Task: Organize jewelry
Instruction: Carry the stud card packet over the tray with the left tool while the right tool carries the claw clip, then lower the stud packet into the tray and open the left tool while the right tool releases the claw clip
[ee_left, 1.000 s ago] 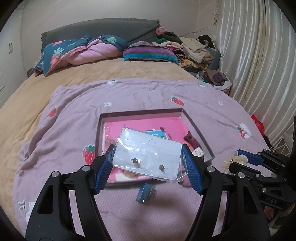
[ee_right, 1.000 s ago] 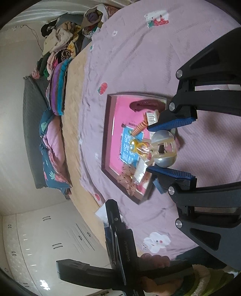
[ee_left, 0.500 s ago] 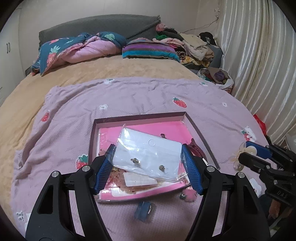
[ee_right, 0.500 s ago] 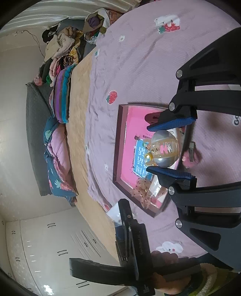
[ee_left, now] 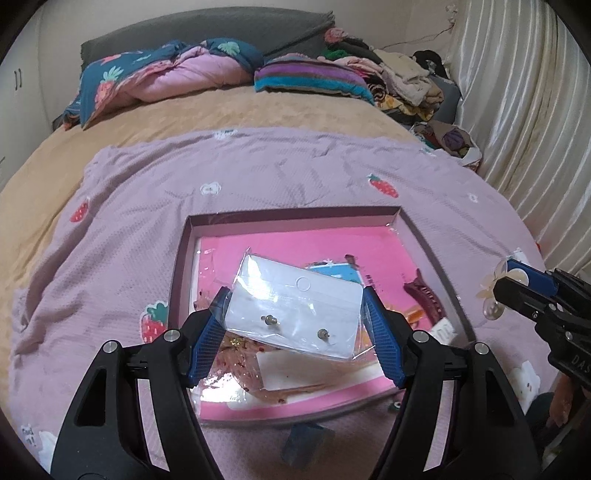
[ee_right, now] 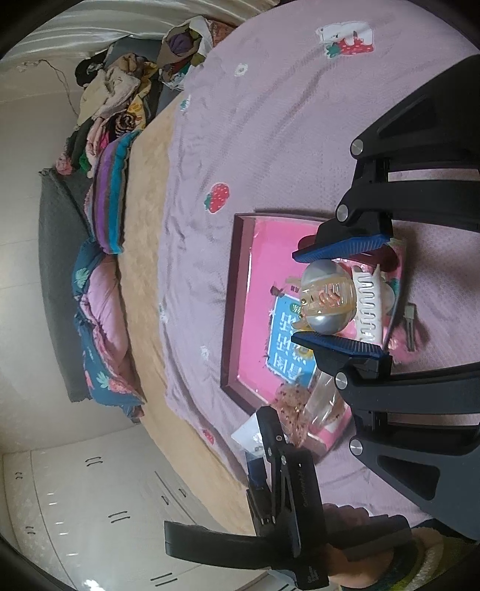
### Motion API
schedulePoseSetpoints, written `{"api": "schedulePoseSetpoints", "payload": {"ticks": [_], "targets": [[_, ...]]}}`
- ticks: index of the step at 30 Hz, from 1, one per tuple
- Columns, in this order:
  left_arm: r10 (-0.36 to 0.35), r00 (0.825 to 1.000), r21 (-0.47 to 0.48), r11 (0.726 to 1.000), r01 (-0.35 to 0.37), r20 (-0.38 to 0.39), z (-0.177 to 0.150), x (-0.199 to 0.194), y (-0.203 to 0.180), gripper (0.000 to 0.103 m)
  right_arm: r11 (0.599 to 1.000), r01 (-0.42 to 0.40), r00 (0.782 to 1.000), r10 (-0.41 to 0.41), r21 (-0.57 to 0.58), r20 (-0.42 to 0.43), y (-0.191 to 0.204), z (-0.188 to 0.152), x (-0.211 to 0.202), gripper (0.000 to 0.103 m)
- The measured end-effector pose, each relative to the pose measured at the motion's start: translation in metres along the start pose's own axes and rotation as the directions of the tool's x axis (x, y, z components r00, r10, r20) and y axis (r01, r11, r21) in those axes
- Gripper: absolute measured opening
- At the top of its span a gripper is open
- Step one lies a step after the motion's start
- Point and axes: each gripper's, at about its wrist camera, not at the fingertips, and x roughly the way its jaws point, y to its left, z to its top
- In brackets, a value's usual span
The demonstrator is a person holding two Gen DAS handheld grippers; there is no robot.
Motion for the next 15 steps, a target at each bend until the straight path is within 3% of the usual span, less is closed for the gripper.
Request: {"api": "schedulePoseSetpoints", "payload": {"ticks": [15], "targets": [[0.017, 0.996, -0.027, 0.999, -0.019, -0.085, -0.016, 0.043, 0.021, 0.062, 1.0, 0.016, 0.989, -0.015, 0.005, -0.148, -0.005, -0.018, 0.081, 0.037]]}}
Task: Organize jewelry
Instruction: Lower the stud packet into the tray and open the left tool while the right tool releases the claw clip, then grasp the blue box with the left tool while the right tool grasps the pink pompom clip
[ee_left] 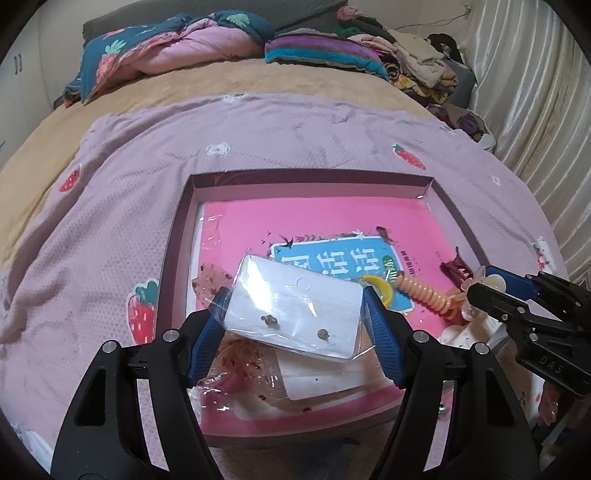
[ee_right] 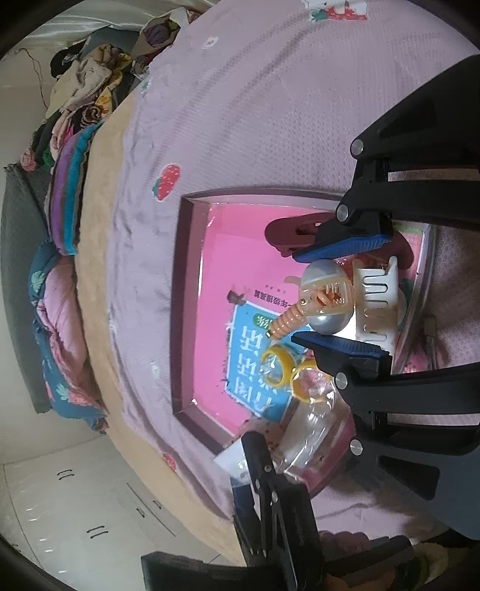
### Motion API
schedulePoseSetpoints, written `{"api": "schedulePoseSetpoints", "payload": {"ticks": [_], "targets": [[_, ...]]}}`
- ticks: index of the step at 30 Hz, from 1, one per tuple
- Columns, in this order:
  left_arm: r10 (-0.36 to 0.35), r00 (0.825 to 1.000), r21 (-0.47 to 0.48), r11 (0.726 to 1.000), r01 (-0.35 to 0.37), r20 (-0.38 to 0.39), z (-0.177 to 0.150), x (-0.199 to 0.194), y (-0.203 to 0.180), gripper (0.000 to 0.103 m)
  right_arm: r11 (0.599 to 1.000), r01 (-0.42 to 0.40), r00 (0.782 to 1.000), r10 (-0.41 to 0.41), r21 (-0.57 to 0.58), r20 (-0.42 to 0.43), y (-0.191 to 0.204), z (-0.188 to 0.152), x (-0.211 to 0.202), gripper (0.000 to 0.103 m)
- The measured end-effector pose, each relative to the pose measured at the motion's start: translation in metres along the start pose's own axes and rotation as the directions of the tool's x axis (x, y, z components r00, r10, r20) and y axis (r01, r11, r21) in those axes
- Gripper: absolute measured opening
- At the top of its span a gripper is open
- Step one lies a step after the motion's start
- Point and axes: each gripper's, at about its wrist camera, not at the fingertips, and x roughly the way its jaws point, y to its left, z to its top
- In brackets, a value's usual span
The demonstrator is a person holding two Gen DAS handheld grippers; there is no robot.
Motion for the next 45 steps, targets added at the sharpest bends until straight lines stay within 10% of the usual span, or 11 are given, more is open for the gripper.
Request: {"api": "schedulePoseSetpoints", "payload": {"ticks": [13, 45], "targets": [[0.007, 0.999, 0.002, 1.0, -0.007, 0.04, -0.005, -0.022, 0.002, 0.074, 1.0, 0.004, 0.996, -0.007, 0.029, 0.091, 0.001, -0.002, -0.042, 0.069], [0.07, 0.99, 0.026, 0.997, -0.074, 0.121, -0.06, -0.108, -0.008, 0.093, 1.0, 0.014, 0.991, -0.016, 0.022, 0.131, 0.027, -0.064, -0.116, 0.084]]}}
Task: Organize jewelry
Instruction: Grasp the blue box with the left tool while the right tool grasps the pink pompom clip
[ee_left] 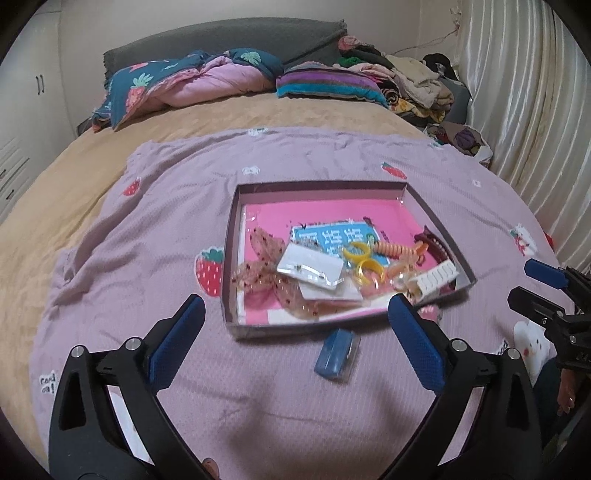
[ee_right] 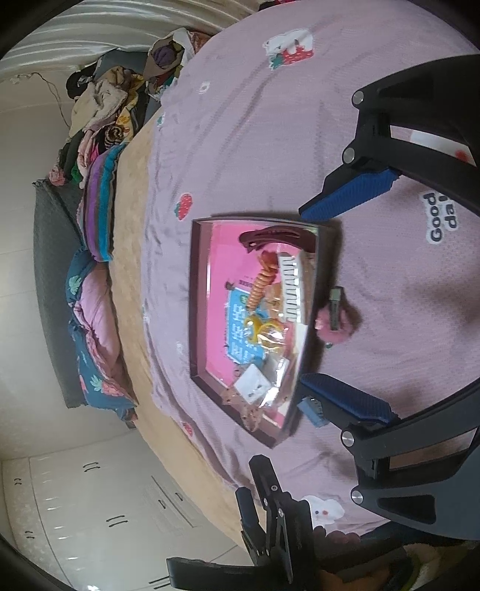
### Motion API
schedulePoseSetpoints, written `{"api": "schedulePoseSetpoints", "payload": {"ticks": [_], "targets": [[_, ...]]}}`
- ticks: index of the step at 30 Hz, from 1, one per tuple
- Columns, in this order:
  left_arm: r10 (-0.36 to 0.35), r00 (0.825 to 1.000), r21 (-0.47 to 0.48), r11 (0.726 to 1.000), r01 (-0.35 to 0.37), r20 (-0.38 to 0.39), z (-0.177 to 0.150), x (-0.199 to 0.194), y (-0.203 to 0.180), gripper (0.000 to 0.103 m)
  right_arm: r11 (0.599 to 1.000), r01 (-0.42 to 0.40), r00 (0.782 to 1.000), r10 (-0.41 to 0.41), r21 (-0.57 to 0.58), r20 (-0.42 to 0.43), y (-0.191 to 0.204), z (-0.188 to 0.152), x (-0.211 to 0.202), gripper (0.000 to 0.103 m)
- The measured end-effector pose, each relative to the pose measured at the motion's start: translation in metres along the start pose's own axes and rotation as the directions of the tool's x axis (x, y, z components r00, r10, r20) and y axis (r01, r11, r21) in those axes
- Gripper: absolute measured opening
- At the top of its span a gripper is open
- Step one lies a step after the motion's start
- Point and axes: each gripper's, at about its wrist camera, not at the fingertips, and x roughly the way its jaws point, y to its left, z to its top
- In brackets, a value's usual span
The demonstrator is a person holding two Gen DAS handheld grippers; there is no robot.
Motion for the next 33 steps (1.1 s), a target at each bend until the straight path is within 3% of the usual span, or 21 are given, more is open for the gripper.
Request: {"api": "schedulePoseSetpoints", "payload": {"ticks": [16, 20, 24, 28, 30, 32, 33], "targets": [[-0.033, 0.988, 0.002, 0.999, 0.034, -0.149, -0.051, 0.032, -0.001, 0.091, 1.0, 0.022, 0.996, -0.023, -0.006, -0.084, -0.002, -0.028, 0.024, 0.084], [-0.05, 0.985, 0.022, 0.998, 0.054, -0.164, -0.052, 0.046, -0.01, 0.077, 1.0, 0.027, 0.994, -0.027, -0.007, -0.108, -0.006, -0.032, 0.034, 0.084], [-0.091, 0.978, 0.027, 0.995, 0.097, -0.186, -0.05, 0.063, -0.018, 0.072, 1.0, 0.02, 0.991, -0.019, 0.002, -0.129, -0.009, -0.033, 0.041, 0.084], [-0.11, 0.969, 0.023, 0.993, 0.118, -0.22, -0.051, 0.081, -0.021, 0.043, 1.0, 0.005, 0.989, -0.007, -0.009, -0.146, -0.005, -0.032, 0.049, 0.084], [-0.117, 0.968, 0.009, 0.993, 0.122, -0.222, -0.052, 0.082, -0.02, 0.037, 1.0, -0.01, 0.988, 0.007, -0.018, -0.155, -0.001, -0.032, 0.056, 0.084], [-0.129, 0.967, -0.004, 0.991, 0.131, -0.219, -0.051, 0.081, -0.015, 0.024, 0.999, -0.026, 0.986, 0.021, -0.026, -0.164, 0.003, -0.031, 0.065, 0.084], [-0.132, 0.967, -0.009, 0.991, 0.133, -0.219, -0.051, 0.08, -0.014, 0.024, 0.999, -0.03, 0.985, 0.025, -0.03, -0.171, 0.005, -0.031, 0.07, 0.084]]}}
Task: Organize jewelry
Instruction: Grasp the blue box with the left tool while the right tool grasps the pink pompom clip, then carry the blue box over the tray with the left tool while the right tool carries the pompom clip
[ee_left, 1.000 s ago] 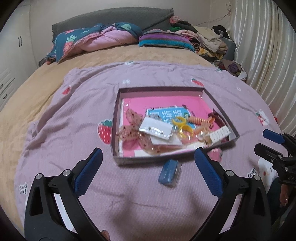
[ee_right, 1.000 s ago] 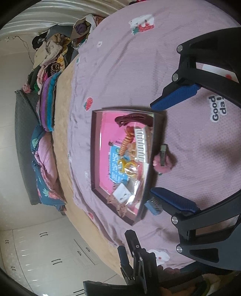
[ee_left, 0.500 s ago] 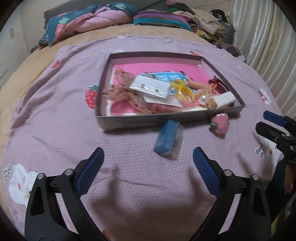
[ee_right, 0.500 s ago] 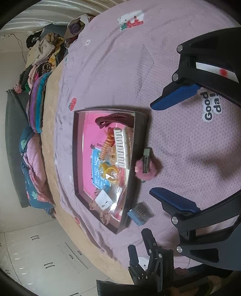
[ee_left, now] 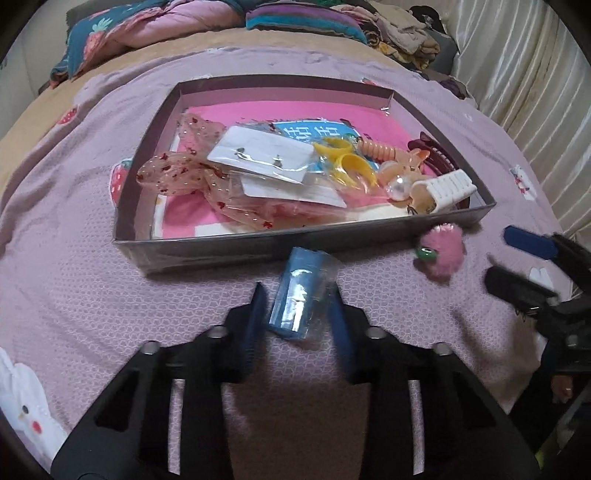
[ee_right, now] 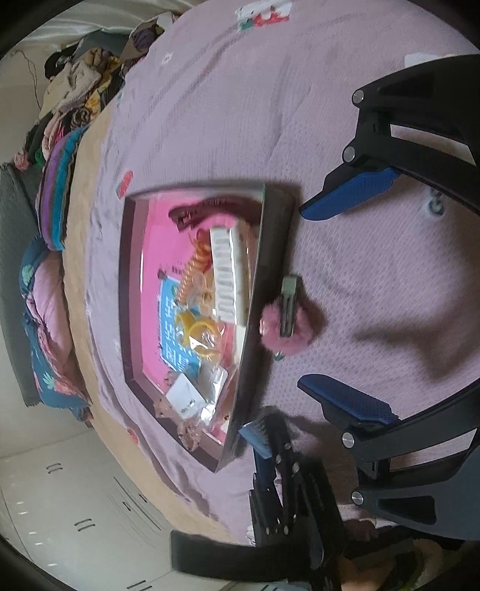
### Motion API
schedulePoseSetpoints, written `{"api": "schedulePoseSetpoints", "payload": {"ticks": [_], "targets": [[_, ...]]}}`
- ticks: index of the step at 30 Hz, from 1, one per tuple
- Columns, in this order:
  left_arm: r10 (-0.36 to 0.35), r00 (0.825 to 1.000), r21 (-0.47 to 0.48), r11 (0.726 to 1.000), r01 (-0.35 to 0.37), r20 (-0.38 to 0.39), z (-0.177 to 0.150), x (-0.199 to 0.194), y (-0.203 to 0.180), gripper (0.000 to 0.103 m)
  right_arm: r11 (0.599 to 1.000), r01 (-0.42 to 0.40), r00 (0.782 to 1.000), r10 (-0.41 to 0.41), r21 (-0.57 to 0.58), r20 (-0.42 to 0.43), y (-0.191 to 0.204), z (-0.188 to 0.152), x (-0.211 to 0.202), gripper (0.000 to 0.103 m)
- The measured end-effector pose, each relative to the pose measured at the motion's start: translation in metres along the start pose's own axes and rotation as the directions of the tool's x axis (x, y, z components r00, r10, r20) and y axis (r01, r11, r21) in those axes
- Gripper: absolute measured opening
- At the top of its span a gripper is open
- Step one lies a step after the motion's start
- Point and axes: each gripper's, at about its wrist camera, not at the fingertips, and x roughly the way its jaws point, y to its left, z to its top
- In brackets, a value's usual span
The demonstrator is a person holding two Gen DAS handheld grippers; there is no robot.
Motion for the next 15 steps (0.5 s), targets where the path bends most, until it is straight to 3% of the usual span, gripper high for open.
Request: {"api": "schedulePoseSetpoints", "payload": {"ticks": [2, 5, 7, 12, 15], "targets": [[-0.003, 1.0, -0.013, 1.0, 0.003, 0.003, 0.0, -0.004, 0.004, 0.023, 1.0, -0.008, 1.0, 0.007, -0.013, -0.016, 0.005, 0.003, 0.012, 0.084], [0.0, 1.0, -0.031, 1.0, 0.001, 0.014, 0.0, -0.013, 0.011, 0.023, 0.999, -0.015, 1.0, 0.014, -0.037, -0.028, 0.012, 0.009, 0.027, 0.074], [0.007, 1.0, -0.035, 0.999, -0.006, 0.025, 0.0, -0.019, 0.015, 0.023, 0.999, -0.017, 0.999, 0.015, -0.047, -0.044, 0.015, 0.011, 0.037, 0.057], [0.01, 0.998, -0.06, 0.998, -0.007, 0.056, -0.001, -0.036, 0.025, 0.023, 0.998, -0.031, 0.998, 0.028, -0.063, -0.049, 0.02, 0.009, 0.043, 0.054], [0.003, 0.997, -0.089, 0.996, 0.004, 0.08, 0.002, -0.047, 0.032, 0.023, 0.995, -0.08, 0.996, 0.077, -0.054, -0.047, 0.025, 0.008, 0.034, 0.054]]}}
